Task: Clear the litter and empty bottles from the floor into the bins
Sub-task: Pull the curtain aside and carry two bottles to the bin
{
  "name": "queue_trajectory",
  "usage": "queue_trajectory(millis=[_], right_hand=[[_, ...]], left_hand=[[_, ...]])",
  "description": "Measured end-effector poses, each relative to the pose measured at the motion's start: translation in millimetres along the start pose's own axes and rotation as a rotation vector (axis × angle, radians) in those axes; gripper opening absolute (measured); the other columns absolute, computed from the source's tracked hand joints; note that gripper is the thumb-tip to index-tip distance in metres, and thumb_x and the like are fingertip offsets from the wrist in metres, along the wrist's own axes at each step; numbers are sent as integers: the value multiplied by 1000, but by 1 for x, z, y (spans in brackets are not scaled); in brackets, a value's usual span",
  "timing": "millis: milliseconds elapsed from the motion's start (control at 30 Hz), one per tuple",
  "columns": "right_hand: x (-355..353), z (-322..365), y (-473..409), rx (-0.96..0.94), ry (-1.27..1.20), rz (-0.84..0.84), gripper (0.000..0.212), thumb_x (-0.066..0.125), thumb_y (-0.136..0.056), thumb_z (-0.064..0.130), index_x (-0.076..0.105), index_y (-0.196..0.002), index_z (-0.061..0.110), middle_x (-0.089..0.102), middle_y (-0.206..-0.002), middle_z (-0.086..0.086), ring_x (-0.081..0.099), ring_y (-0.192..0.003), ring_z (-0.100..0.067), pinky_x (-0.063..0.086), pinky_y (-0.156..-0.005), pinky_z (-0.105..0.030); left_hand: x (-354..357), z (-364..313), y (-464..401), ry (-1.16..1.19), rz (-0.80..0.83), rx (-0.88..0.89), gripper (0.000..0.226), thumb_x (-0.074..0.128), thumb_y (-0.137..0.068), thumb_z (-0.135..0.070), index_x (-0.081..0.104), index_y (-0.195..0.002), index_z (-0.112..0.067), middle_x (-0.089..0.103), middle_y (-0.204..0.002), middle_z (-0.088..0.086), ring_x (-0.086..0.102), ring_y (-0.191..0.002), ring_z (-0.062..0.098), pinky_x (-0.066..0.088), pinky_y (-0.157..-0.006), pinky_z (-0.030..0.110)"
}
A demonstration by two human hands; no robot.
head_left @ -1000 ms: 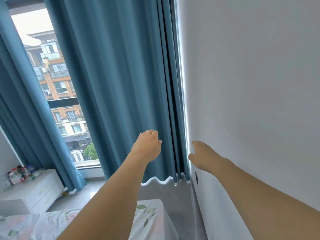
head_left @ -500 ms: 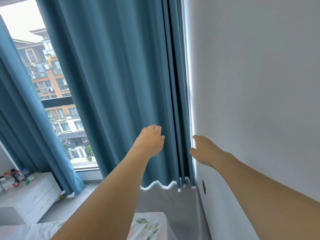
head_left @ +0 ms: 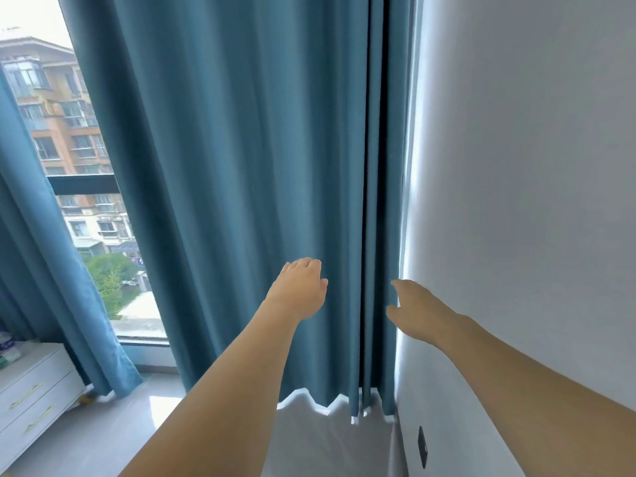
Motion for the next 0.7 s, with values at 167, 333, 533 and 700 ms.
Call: queue_trajectory(millis=[167,333,533,700], right_hand=[[3,4,-112,-62,-30,11,42,42,-92,17,42,-131,1,52,-103,-4,52,-82,-21,45,-70,-30],[6,9,-193,-89,-80,31,45,43,-90,17,40,-132,-1,53,-121,-11,59,-89,-24,52,-83,-39],[27,5,-288,-128,-48,90,43,41,-91,17,42,-131,2,50,-129,-9,58,-95,-23,52,-82,-35],[69,12,-373,-187,27,199,53,39,-96,19,26,-147,10,32,-150,-5,38,-132,-21,39,-104,-33]], left_hand=[[2,47,-93,-2,-35,-108,39,34,-104,-25,44,-135,-5,46,-141,7,39,-128,27,30,-105,33],[14,66,-158,-8,-26,-142,37,33,-103,-25,45,-132,-5,47,-140,7,39,-128,26,31,-105,34],[50,90,-240,12,-8,-186,44,33,-104,-24,37,-144,-5,39,-149,7,34,-135,26,24,-113,34],[89,126,-309,1,33,-229,46,33,-104,-25,34,-146,-6,36,-152,7,31,-138,26,22,-114,36]])
Point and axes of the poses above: each hand's wrist, its own y-axis away from the middle knuckle, its own x-axis out of the palm, z = x × y, the point moved 1 cm from there along -y, towards the middle knuckle
